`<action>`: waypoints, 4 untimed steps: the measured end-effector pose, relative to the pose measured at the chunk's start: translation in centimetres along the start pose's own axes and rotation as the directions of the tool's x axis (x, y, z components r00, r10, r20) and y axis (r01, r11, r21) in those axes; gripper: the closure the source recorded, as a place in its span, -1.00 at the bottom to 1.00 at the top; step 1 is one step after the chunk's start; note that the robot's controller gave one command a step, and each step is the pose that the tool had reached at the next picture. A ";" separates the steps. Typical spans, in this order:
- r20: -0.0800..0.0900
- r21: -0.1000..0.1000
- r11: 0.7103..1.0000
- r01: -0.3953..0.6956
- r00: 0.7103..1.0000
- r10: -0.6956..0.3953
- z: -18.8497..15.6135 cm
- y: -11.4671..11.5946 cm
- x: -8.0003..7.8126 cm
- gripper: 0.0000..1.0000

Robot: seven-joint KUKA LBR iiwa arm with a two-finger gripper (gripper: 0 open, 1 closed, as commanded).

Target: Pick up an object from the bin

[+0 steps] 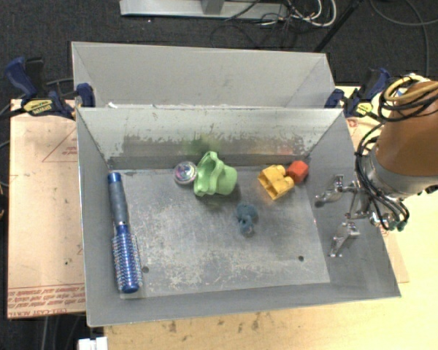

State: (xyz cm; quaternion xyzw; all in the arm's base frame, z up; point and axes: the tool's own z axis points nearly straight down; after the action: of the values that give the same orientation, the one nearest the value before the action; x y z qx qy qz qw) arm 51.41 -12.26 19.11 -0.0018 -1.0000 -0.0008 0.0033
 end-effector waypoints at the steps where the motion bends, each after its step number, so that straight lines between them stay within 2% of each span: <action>1: 0.010 0.004 0.974 0.225 0.974 -0.225 -0.6 -1.3 -1.9 -1.00; 2: 0.009 0.002 0.907 0.421 0.907 -0.421 7.9 3.1 -11.3 -1.00; 3: 0.012 -0.001 0.989 0.145 0.989 -0.145 11.1 9.6 -12.3 -1.00; 4: 0.030 0.012 0.943 0.334 0.942 -0.334 11.3 11.4 -7.9 -1.00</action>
Offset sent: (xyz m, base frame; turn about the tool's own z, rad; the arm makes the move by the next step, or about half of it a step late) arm 0.0179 -0.0130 0.0055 -0.2292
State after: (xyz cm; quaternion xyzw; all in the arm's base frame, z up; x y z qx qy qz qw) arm 59.24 -0.87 7.79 0.1675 -0.9858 0.0021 -0.0126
